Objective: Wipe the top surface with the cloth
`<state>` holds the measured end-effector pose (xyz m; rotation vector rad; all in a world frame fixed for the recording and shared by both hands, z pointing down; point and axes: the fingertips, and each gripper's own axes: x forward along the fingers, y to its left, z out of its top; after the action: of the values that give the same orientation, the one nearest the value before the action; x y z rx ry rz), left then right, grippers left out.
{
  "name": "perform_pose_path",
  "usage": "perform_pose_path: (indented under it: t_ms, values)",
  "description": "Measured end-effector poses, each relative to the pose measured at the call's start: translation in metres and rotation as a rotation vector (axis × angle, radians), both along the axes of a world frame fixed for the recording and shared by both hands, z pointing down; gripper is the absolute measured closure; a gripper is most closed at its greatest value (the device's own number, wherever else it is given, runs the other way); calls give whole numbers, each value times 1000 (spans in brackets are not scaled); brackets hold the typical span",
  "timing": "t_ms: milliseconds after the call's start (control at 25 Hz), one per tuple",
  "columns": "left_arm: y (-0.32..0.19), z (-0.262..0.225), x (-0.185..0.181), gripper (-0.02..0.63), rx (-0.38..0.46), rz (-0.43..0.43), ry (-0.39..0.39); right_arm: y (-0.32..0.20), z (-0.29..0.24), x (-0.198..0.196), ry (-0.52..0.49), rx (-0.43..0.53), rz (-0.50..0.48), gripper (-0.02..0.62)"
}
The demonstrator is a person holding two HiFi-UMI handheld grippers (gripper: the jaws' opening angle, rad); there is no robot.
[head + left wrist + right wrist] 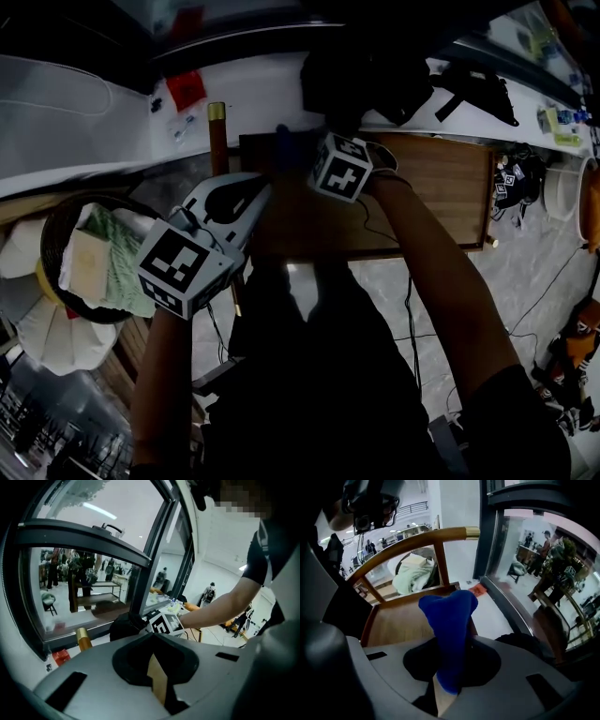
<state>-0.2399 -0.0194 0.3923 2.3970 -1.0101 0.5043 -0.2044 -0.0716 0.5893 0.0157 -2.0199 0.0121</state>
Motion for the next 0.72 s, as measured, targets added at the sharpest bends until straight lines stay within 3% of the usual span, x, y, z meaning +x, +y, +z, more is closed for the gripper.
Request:
perform_pose_path:
  t_ms: [240, 480, 720]
  values:
    - [19, 16, -1, 595, -67, 8, -10, 5, 2, 2, -27, 20, 33, 505]
    - [30, 21, -1, 595, -90, 19, -23, 30, 3, 13, -38, -48, 68, 505]
    - [40, 23, -16, 595, -108, -31, -21, 86, 12, 32, -27, -122, 56, 506]
